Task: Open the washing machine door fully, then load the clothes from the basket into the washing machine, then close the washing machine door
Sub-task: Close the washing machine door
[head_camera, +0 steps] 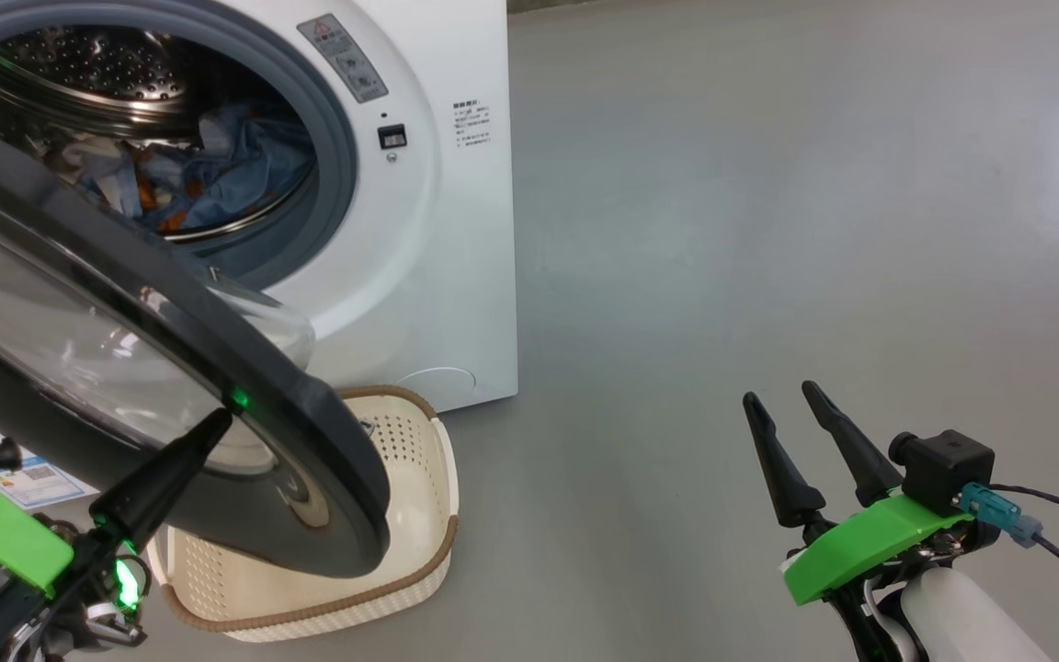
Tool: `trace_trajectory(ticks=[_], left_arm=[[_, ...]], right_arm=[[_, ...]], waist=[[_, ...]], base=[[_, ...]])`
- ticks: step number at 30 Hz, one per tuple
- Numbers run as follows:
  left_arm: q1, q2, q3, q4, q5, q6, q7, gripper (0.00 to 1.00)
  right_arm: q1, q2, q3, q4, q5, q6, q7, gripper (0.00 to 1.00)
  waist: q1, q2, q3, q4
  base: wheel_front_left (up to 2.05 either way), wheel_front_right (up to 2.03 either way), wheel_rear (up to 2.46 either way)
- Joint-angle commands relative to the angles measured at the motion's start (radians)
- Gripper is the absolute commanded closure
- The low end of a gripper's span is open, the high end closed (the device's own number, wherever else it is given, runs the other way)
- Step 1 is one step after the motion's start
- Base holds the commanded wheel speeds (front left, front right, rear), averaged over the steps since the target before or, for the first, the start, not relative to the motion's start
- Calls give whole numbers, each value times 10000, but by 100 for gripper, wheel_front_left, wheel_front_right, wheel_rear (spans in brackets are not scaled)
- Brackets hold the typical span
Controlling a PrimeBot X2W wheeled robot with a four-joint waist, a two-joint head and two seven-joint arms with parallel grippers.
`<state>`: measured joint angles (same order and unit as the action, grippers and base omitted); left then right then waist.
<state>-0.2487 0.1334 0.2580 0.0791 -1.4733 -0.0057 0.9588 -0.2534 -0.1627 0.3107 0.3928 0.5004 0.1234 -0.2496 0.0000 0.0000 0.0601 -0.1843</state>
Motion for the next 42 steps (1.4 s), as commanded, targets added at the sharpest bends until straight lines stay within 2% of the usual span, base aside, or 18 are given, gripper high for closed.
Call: trace_trajectory(ticks=[1, 14, 23, 24, 25, 27, 30, 31, 36, 42], left_arm=[[-520, 168, 288, -207, 51, -130, -72, 100], [-805, 139, 246, 36, 138, -345, -204, 100], [-432, 406, 407, -542, 961, -637, -851, 100], [-374, 463, 447, -580, 1116, -681, -979, 92], [-298, 531, 488, -596, 1302, -725, -1123, 78], [-118, 634, 493, -625, 1661, -862, -1379, 68], [146, 717, 453, -712, 2265, -1084, -1977, 27], [241, 749, 411, -774, 2520, -1140, -2244, 2], [733, 779, 103, -957, 3679, -1239, -3936, 0], [1264, 1065, -539, -1112, 4467, -1246, -5925, 0]], right_arm=[[10, -11, 48, -284, -79, 73, -122, 0], [36, 79, -114, -276, -161, 73, -122, 0], [105, 97, -199, -283, -146, 73, -122, 0], [116, 87, -231, -289, -146, 73, -122, 0], [124, 77, -252, -293, -146, 73, -122, 0], [136, 55, -291, -299, -143, 73, -122, 0], [135, 46, -332, -321, -145, 73, -122, 0], [131, 44, -345, -328, -143, 73, -122, 0], [111, 36, -363, -345, -137, 73, -122, 0], [109, -3, -367, -370, -125, 73, -122, 0]], waist=[[0, 0, 30, 25], [0, 0, -39, 561], [0, 0, -141, 913], [0, 0, -146, 961], [0, 0, -150, 996], [0, 0, -159, 1065], [0, 0, -157, 1149], [0, 0, -156, 1178], [0, 0, -161, 1290], [0, 0, -160, 1350]], base=[[0, 0, 0], [0, 0, 0], [0, 0, 0], [0, 0, 0], [0, 0, 0], [0, 0, 0], [0, 0, 0], [0, 0, 0], [0, 0, 0], [0, 0, 0]])
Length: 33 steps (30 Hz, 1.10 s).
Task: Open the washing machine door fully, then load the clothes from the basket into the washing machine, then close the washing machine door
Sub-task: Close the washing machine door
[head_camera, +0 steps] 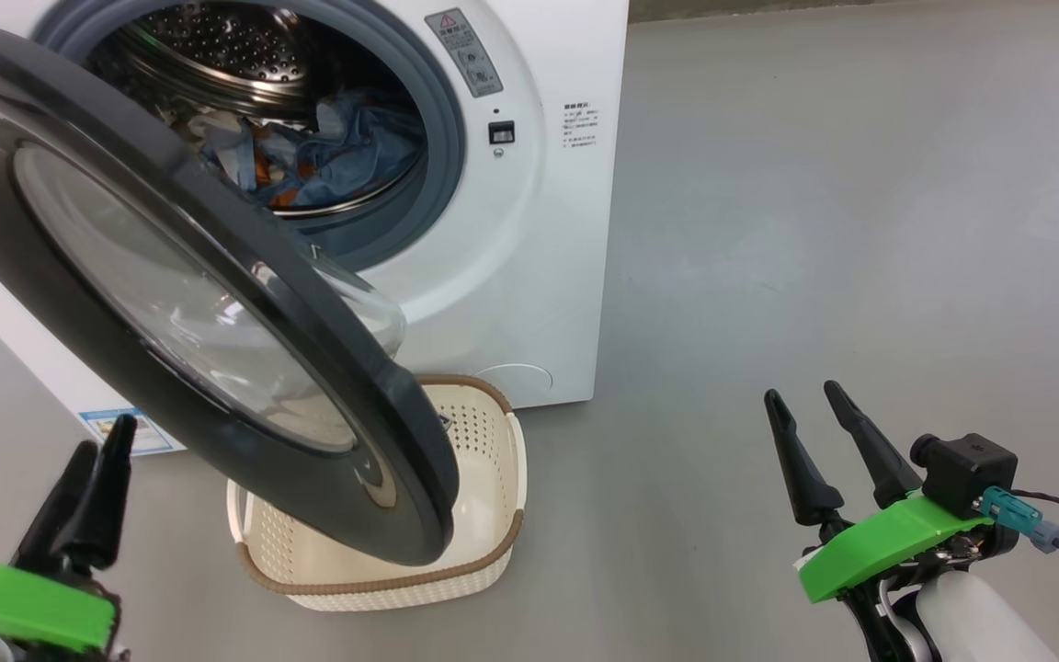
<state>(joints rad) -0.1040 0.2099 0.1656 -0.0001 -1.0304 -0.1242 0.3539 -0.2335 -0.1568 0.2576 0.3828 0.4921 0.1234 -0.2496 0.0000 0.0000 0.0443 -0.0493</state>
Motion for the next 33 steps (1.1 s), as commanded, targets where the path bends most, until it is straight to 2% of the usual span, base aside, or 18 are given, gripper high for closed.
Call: trace_trajectory(ticks=[1, 8, 16, 21, 28, 33], left_arm=[[-86, 388, 208, -309, 205, -62, -267, 0], [322, 935, -987, 435, 1568, -63, -3083, 0], [289, 950, -1568, 1621, 2246, -64, -5365, 0], [163, 974, -1771, 2146, 2976, -64, -5948, 0], [16, 827, -1868, 2661, 4172, -6, -6137, 0], [24, 554, -1512, 2475, 5123, 47, -6153, 0]], right_arm=[[-88, -71, 165, -273, -43, 73, -122, 0], [-104, -135, 207, -259, -31, 73, -122, 0], [-110, -152, 279, -286, -21, 73, -122, 0], [-115, -166, 318, -259, -164, 73, -122, 0], [-128, -227, 340, -264, -232, 73, -122, 0], [-134, -258, 328, -254, -269, 73, -122, 0]], waist=[[0, 0, -8, 9], [0, 0, -92, 40], [0, 0, -131, -15], [0, 0, -82, -52], [0, 0, -6, -34], [0, 0, -11, -18]], base=[[0, 0, 0], [0, 0, 0], [0, 0, 0], [0, 0, 0], [0, 0, 0], [0, 0, 0]])
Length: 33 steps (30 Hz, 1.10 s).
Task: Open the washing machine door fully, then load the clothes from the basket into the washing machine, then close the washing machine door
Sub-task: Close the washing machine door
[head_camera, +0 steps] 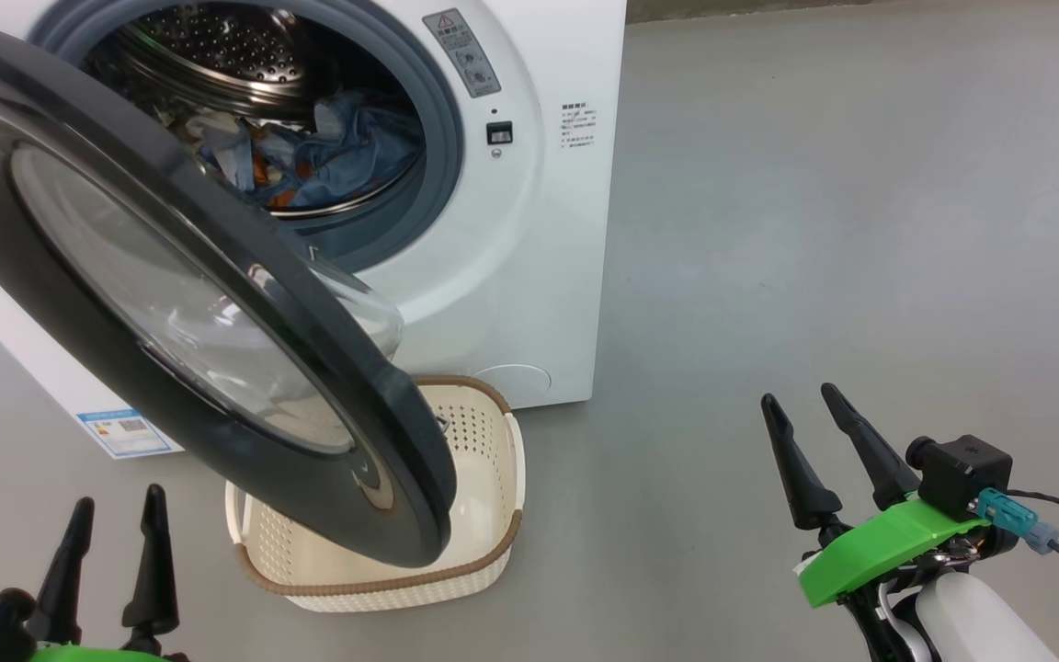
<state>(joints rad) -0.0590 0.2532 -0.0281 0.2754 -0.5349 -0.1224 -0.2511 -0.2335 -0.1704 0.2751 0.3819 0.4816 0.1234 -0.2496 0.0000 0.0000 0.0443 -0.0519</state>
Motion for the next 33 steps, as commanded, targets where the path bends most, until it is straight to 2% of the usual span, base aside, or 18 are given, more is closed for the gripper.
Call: trace_trajectory(ticks=[1, 8, 33], left_arm=[[-412, 66, 479, -303, 236, 21, -103, 0], [-318, -182, 700, -329, 546, -36, -105, 0], [-235, -341, 676, -213, 694, -80, -106, 0]], right_arm=[[-131, -122, 156, -244, -173, 73, -122, 0], [-108, -132, 182, -231, -195, 73, -122, 0], [-68, -214, 295, -277, -115, 73, -122, 0]], waist=[[0, 0, -19, 11], [0, 0, -94, 17], [0, 0, -120, 67]], base=[[0, 0, 0], [0, 0, 0], [0, 0, 0]])
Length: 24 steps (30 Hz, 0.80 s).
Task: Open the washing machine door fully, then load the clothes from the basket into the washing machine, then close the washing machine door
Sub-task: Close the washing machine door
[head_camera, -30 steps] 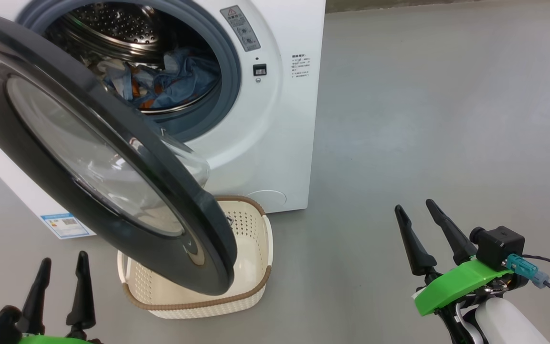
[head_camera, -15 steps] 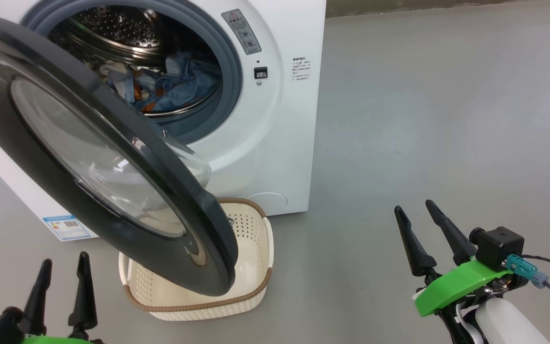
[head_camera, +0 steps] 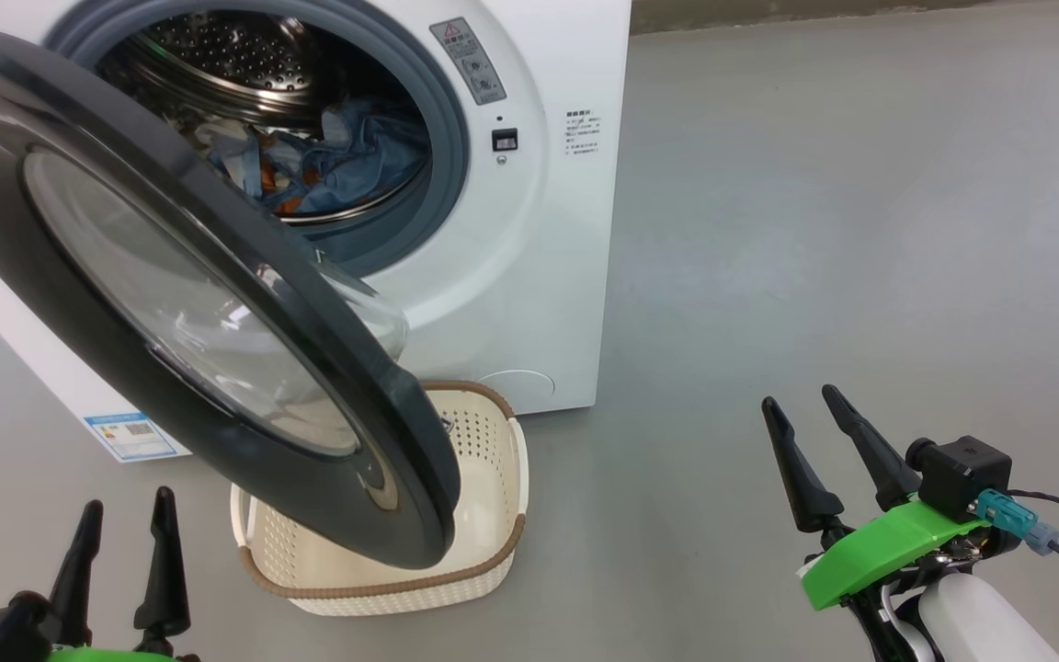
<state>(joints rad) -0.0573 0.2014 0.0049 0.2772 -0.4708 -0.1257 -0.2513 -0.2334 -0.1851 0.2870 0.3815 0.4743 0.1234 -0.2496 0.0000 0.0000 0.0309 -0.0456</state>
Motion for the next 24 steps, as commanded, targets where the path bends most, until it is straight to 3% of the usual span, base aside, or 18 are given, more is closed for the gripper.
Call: trace_trajectory(ticks=[1, 8, 9, 13, 20, 24], left_arm=[[-257, 179, 341, -242, 44, -48, -104, 0], [-270, 184, 341, -297, 2, -49, -104, 0], [-273, 185, 344, -305, -3, -49, -104, 0], [-292, 175, 363, -336, -25, -49, -105, 0], [-348, 143, 341, -361, -66, -49, -105, 0], [-321, 109, 395, -357, -88, -49, -105, 0]], right_arm=[[-75, -66, 172, -279, -44, 73, -122, 0], [-102, -44, 166, -285, -39, 73, -122, 0], [-102, -40, 165, -288, -35, 73, -122, 11], [-100, -34, 148, -324, -28, 73, -122, 100], [-67, -12, 7, -640, -13, 73, -122, 100], [-107, 59, 13, -1524, -61, 73, -122, 100]], waist=[[0, 0, 29, 8], [0, 0, 95, 36], [0, 0, 103, 41], [0, 0, 119, 86], [0, 0, 44, 429], [0, 0, -67, 815]], base=[[0, 0, 0], [0, 0, 0], [0, 0, 0], [0, 0, 0], [0, 0, 0], [0, 0, 0]])
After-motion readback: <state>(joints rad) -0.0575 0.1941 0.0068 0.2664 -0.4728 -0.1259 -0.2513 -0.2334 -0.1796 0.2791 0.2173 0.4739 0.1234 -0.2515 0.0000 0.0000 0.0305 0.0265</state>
